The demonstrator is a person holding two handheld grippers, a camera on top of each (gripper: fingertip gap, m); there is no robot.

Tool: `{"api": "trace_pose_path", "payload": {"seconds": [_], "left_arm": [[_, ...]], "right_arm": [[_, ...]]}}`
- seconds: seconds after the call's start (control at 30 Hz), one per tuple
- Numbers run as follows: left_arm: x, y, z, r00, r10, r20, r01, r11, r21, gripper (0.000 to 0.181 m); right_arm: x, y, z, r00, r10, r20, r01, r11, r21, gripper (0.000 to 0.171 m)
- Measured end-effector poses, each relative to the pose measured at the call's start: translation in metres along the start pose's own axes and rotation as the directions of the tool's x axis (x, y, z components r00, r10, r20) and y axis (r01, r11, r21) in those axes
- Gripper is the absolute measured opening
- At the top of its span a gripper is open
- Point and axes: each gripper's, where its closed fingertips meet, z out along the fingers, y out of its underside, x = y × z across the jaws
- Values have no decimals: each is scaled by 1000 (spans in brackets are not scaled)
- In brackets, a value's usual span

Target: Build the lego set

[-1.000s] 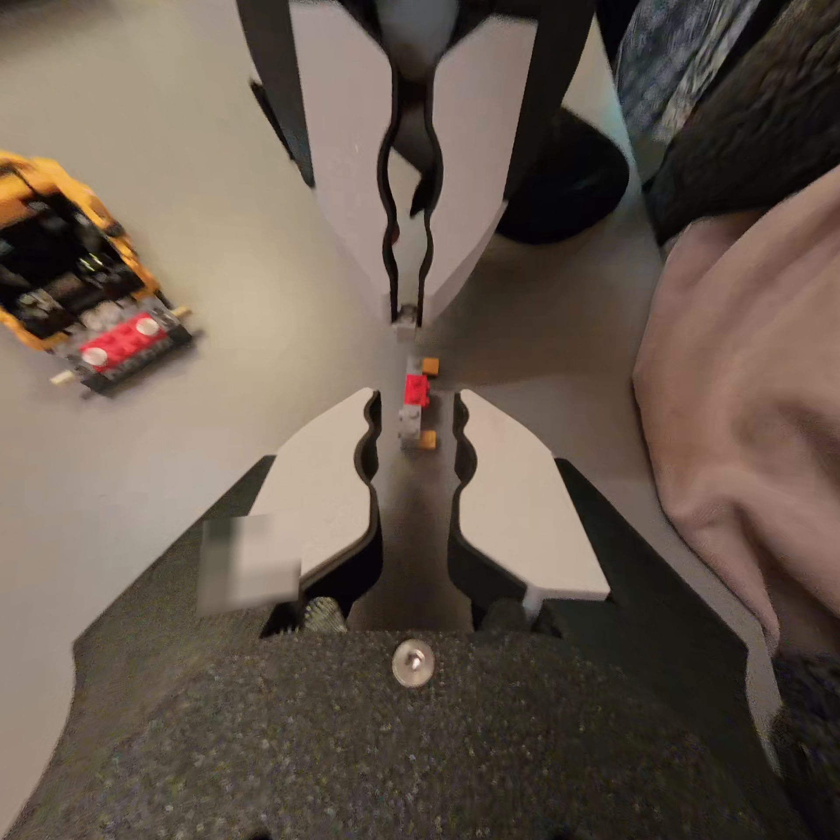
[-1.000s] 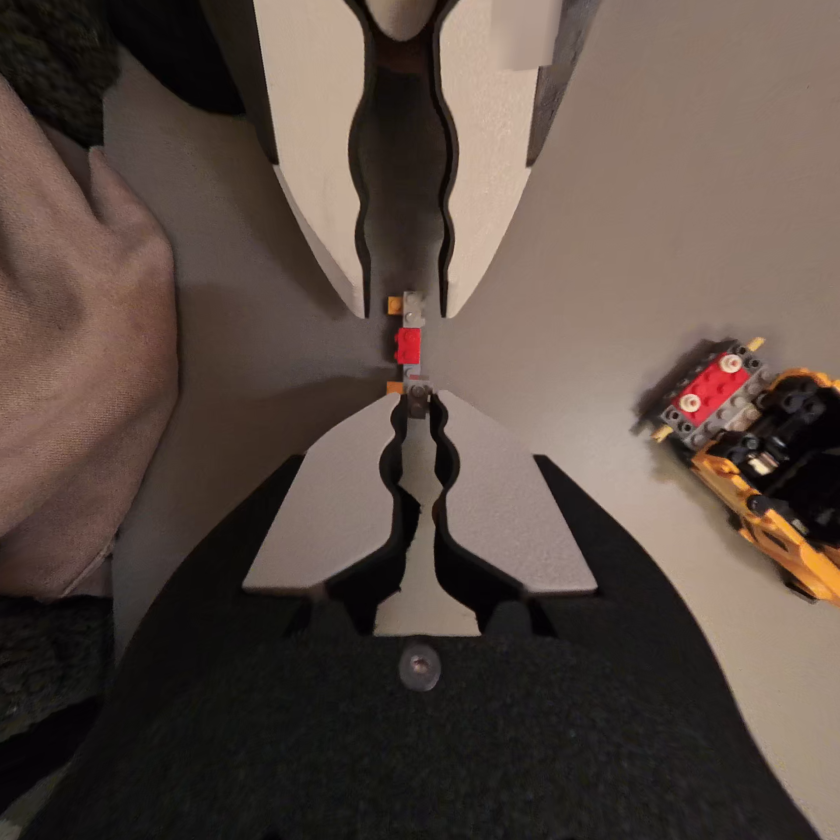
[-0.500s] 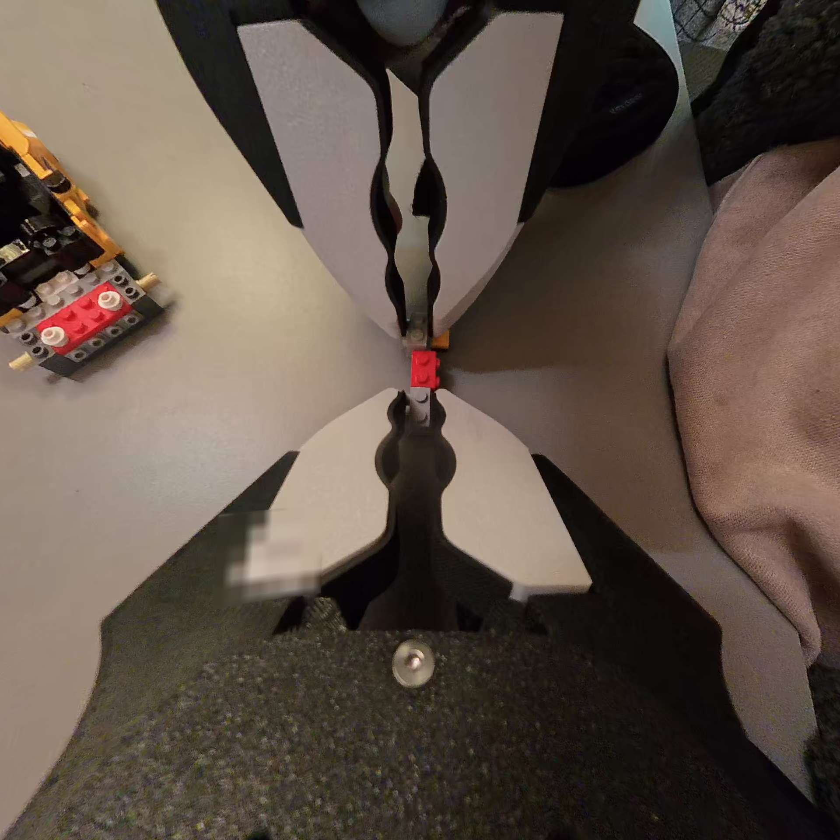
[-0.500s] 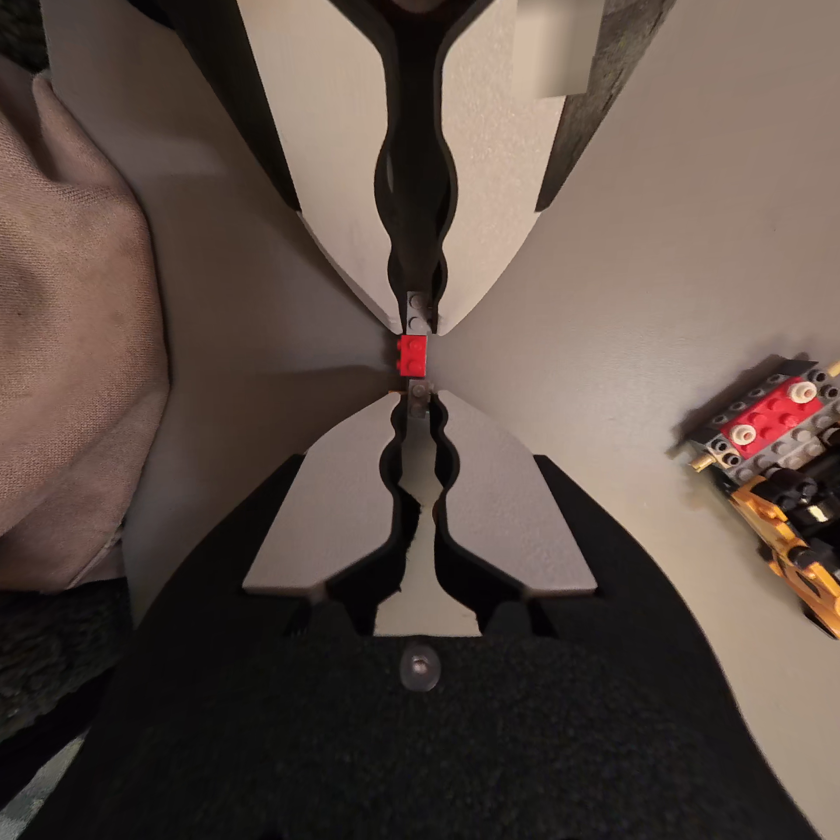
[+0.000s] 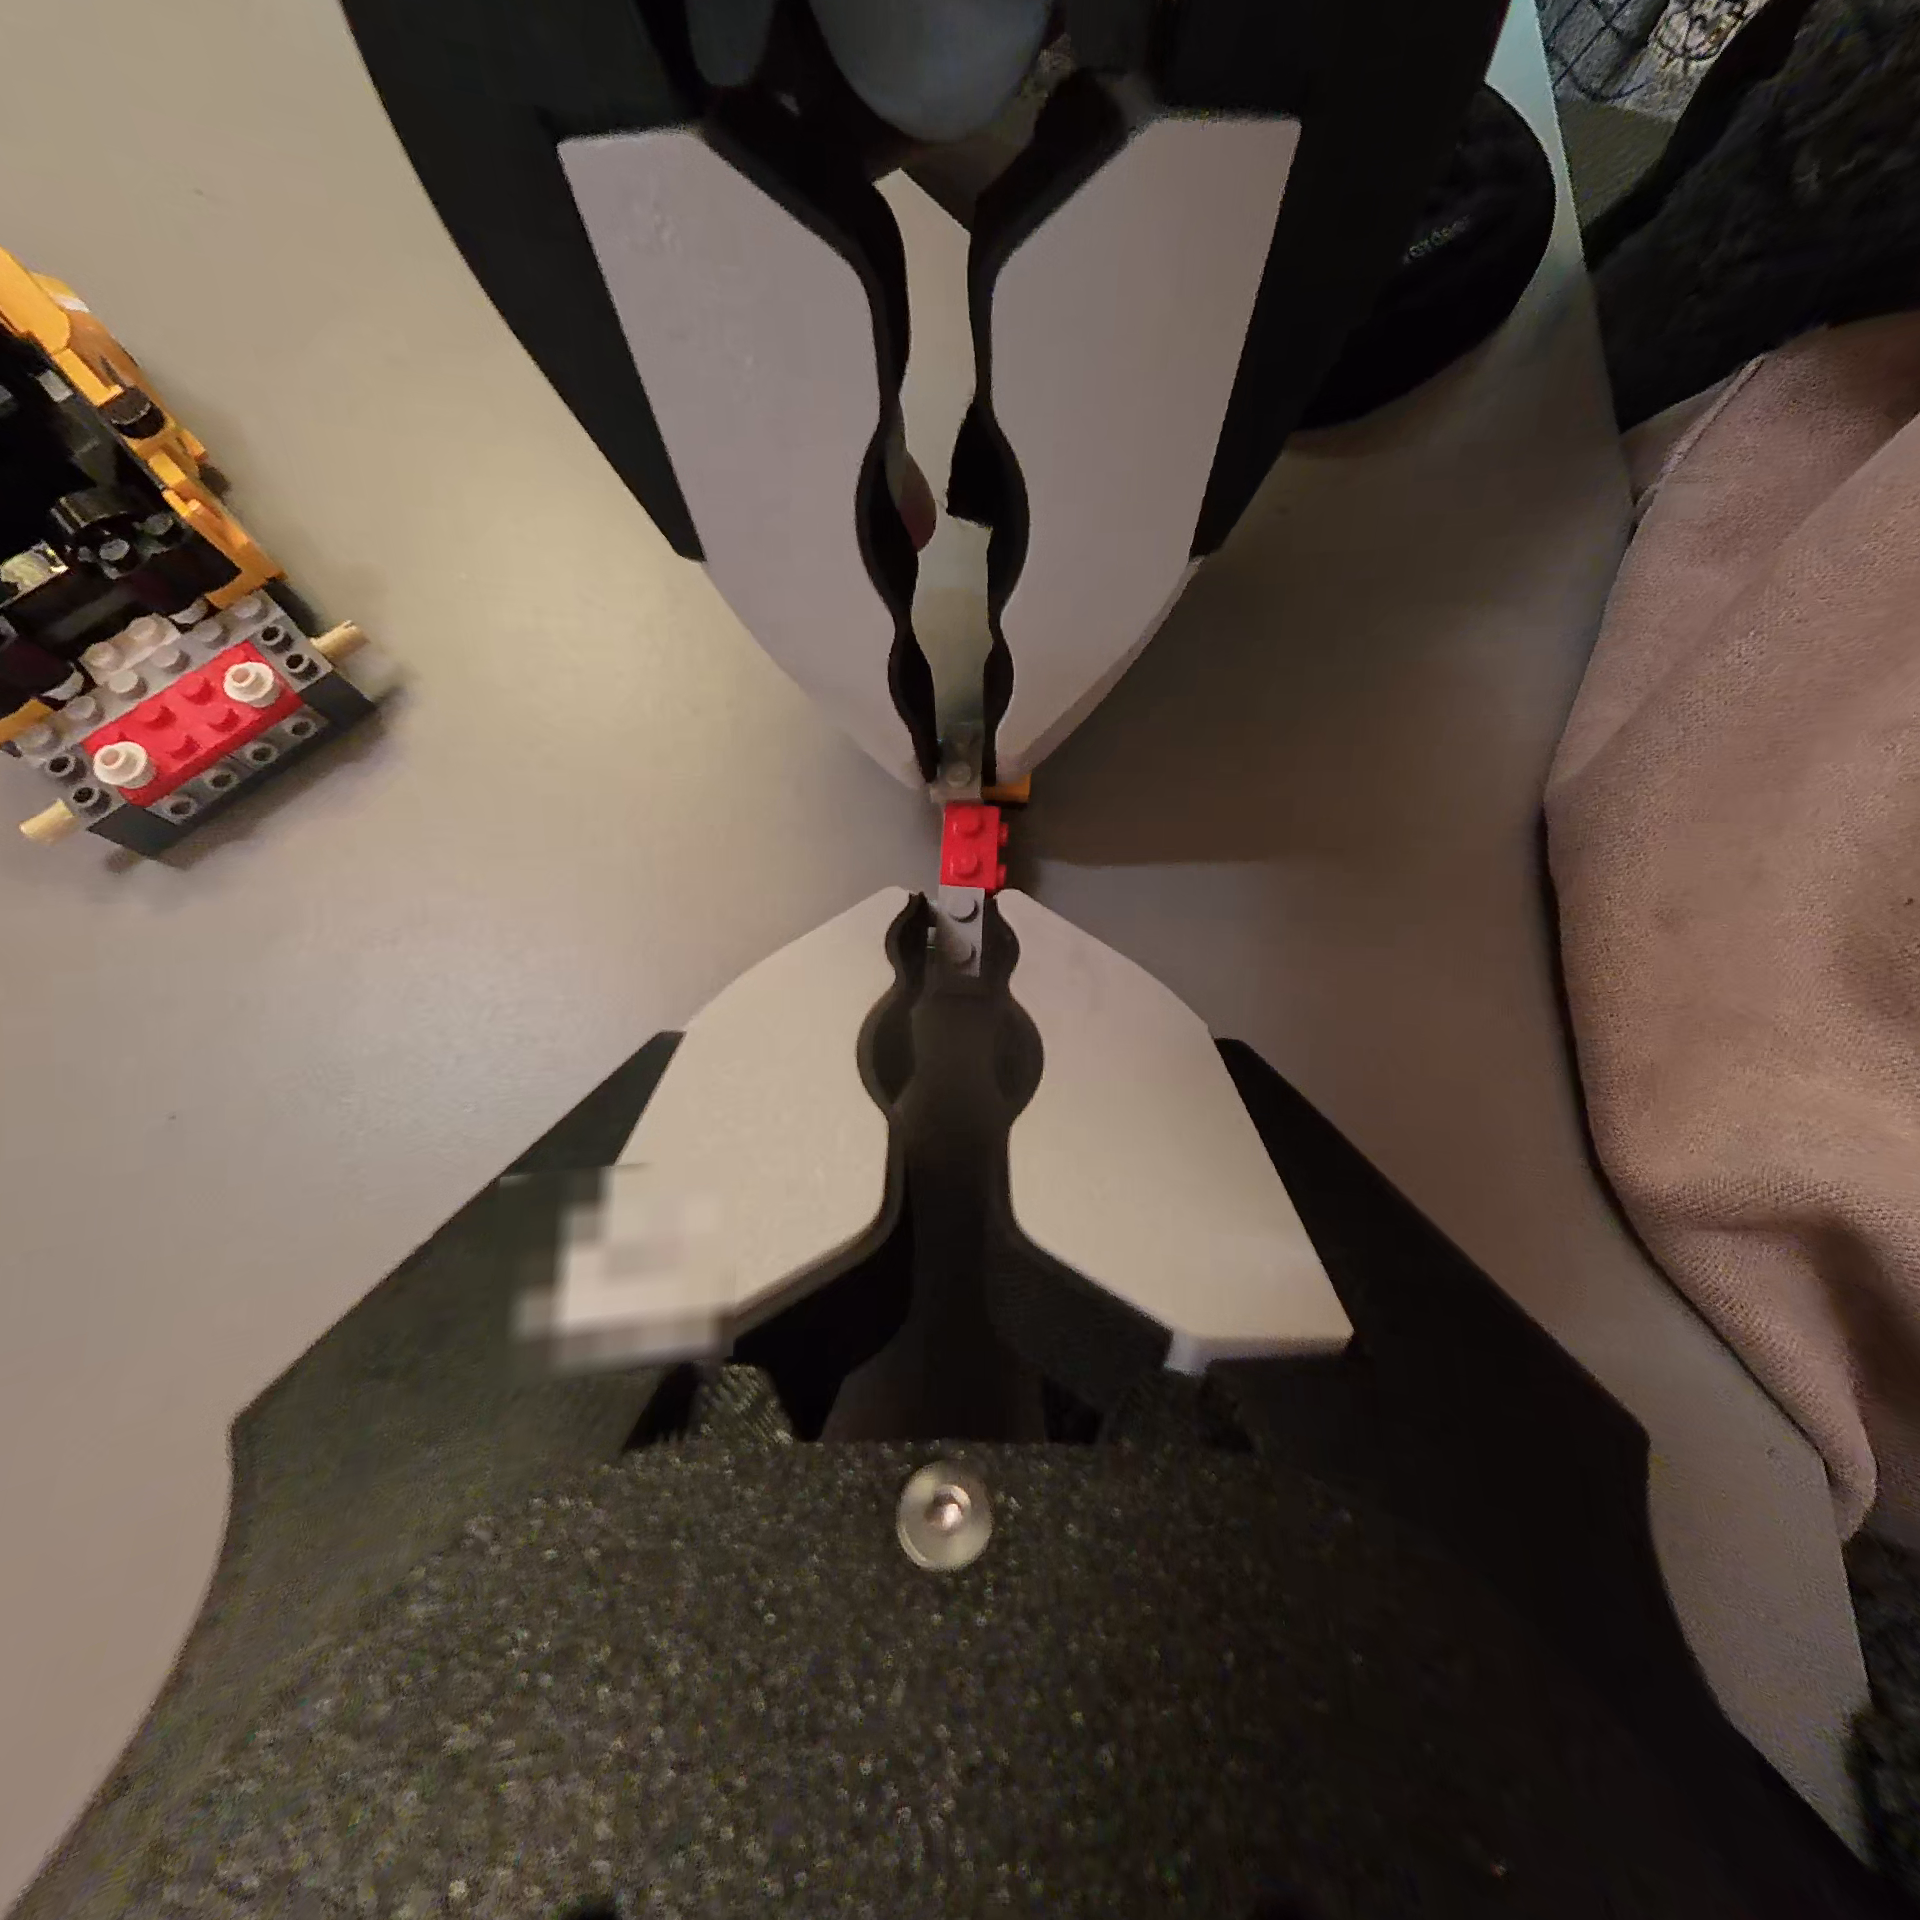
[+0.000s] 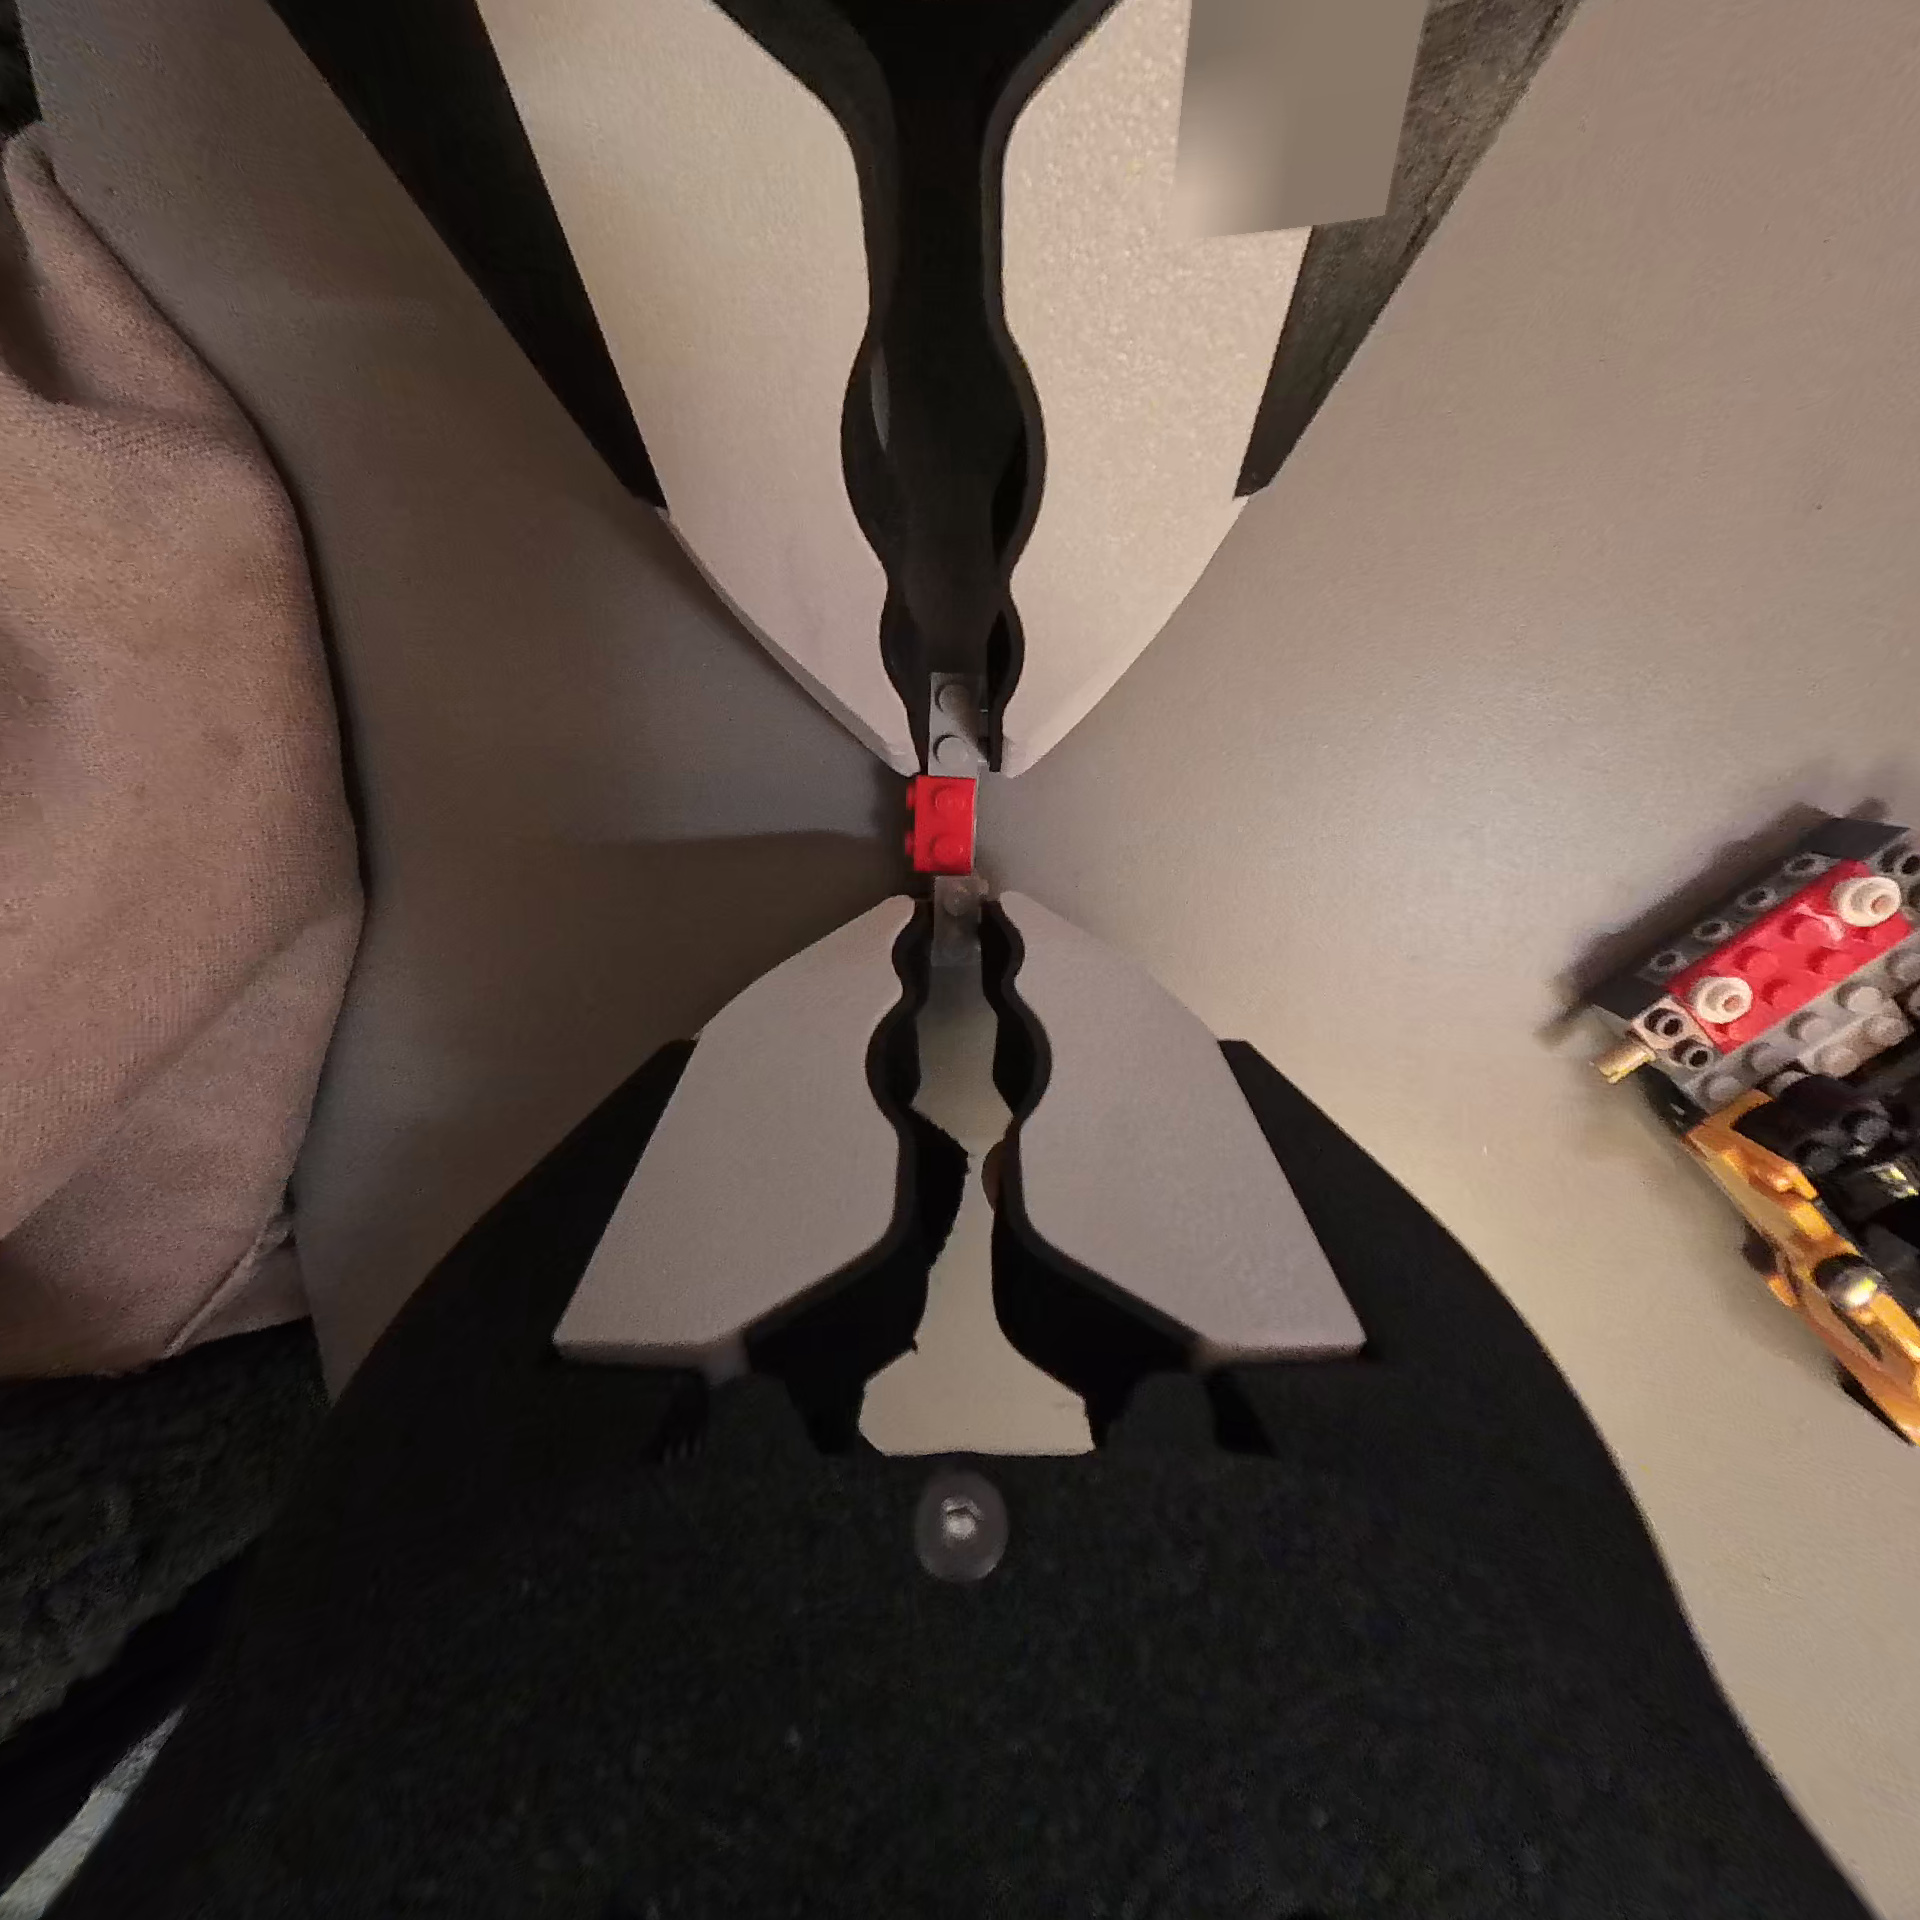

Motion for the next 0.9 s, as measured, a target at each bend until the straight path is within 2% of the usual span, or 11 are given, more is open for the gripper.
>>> {"api": "trace_pose_path", "payload": {"seconds": [0.47,0.9], "left_arm": [[2,0,1,1000,6,9,-6,1000,-3,10],[2,0,1,1000,15,13,-15,1000,-4,10]], "right_arm": [[-1,0,-1,987,-37,-157,50,996,76,9],[-1,-1,-3,990,-9,-144,26,993,112,9]]}}
